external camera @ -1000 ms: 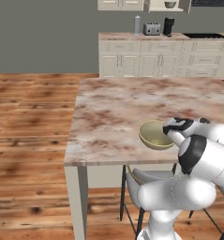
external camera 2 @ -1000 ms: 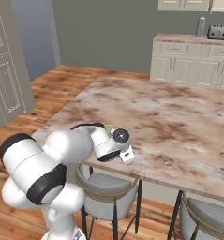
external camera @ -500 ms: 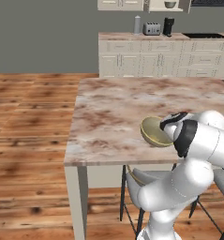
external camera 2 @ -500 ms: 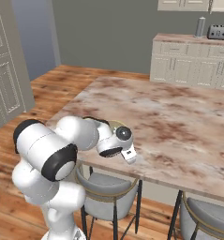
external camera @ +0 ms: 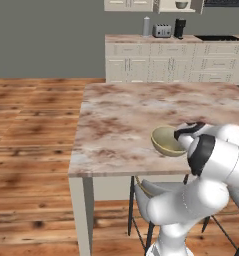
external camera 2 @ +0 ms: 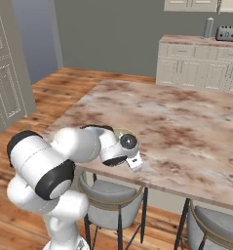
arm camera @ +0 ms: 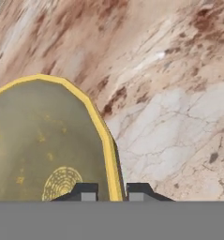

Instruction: Pick up the bowls from the cabinet and place each bowl in front of a stool on the dining counter.

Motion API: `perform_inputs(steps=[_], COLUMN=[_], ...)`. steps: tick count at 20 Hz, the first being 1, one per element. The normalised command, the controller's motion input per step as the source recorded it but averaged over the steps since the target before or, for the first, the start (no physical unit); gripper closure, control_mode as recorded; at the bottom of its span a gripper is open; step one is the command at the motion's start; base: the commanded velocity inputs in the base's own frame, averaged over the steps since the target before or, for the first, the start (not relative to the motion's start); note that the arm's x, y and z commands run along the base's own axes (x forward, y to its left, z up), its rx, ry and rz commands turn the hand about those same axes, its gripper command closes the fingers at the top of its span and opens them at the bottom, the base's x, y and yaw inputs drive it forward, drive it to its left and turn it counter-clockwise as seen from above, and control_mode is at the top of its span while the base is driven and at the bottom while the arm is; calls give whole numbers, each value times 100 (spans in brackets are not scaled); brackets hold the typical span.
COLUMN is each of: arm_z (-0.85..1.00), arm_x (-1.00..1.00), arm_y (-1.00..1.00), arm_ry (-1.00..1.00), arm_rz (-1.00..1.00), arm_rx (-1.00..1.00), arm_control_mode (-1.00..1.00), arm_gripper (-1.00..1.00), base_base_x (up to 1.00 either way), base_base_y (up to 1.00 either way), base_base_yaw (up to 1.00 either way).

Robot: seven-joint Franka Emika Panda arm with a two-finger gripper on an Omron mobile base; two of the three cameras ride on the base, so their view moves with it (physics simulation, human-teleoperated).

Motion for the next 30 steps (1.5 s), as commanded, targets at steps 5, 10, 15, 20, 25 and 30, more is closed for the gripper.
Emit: perform_inputs(steps=[5, 10, 15, 20, 25, 30], arm_z=[76, 63, 36, 3, 32, 82], arm_x=[-26, -4, 0, 0, -33, -95], arm_y=[-9, 0, 0, 0, -2, 9], arm_ry=[-12, -7, 0, 0, -1, -13], arm_rz=[-2, -1, 0, 0, 0, 0], arm_rx=[-4, -7, -6, -5, -2, -7], arm_control_mode=[-100, -100, -100, -100, -100, -100], arm_gripper=[100, -100, -100, -100, -100, -100], base_base_x=[0, 0, 0, 0, 0, 0], base_base_y=[0, 0, 0, 0, 0, 0], base_base_yaw=[0, 0, 0, 0, 0, 0])
